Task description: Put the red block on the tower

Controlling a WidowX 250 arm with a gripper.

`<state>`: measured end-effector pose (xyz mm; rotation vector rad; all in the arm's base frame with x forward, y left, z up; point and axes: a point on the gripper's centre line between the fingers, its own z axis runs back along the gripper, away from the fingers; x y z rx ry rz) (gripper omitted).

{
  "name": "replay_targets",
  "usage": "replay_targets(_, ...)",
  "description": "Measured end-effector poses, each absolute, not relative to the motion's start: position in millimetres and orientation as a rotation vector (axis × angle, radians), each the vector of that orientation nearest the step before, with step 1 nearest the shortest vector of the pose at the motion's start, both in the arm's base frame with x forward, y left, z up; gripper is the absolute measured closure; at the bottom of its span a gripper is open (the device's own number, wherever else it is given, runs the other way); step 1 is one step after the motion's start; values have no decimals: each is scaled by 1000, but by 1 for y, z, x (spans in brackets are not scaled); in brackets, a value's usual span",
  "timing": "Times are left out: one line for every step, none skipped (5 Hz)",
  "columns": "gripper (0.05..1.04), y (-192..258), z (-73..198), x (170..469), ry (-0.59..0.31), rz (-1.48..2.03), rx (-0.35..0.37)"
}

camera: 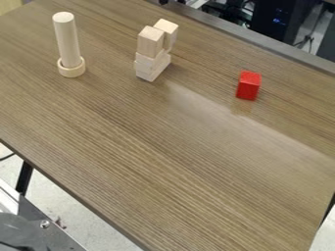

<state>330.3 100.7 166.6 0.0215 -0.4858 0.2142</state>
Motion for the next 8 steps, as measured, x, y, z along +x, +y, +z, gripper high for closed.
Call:
replay_targets(84, 99, 155, 328, -450, 215, 12)
replay_targets(84, 55, 152, 316, -437, 152, -35)
replay_targets(84, 14, 160, 301, -463, 105, -85)
replay_targets(84, -16, 160, 299, -467, 84, -113)
replay_targets(84, -40, 146, 308, -410, 157, -74)
replay_targets(84, -58, 122, 330, -350, 217, -55)
replay_targets(84, -68, 95, 347, -315, 231, -60)
replay_targets(84, -72, 72, 363, -312, 264, -41)
